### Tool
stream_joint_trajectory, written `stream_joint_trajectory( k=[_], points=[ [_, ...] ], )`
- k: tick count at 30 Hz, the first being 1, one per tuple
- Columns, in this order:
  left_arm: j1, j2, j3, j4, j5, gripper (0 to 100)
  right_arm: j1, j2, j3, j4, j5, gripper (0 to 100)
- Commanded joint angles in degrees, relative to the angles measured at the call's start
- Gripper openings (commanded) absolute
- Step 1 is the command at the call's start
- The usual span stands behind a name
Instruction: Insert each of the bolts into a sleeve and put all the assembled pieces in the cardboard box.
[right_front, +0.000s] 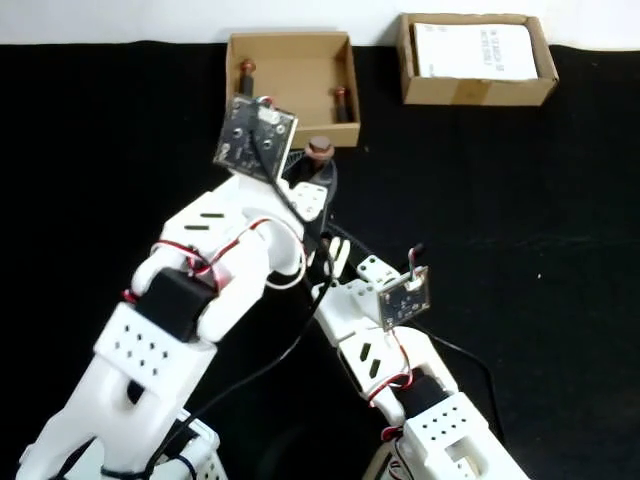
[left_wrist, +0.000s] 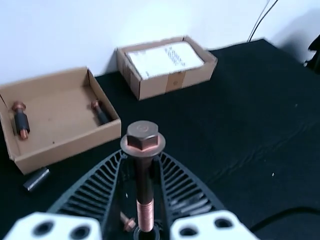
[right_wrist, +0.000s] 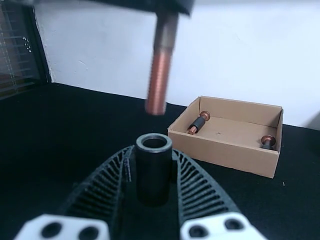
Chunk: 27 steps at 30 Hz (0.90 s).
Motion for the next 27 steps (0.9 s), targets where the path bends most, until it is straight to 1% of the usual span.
stream_joint_trajectory(
  k=[1,13,22,27],
  points=[
    [0.04,0.31,-0.48,-1.14,0.18,1,-0.04,-1.45,-0.22,-1.01,0.62,0.6],
    [-0.04,0.40,3.56,-1.23,0.18,1,-0.04,-1.45,-0.22,-1.01,0.62,0.6],
    [-0.04,0.13,3.65,-0.97,0.09,1,-0.04,-1.45,-0.22,-1.01,0.62,0.6],
    [-0.04,0.13,3.30,4.57,-0.09,1,-0.04,-1.45,-0.22,-1.01,0.62,0.6]
  ],
)
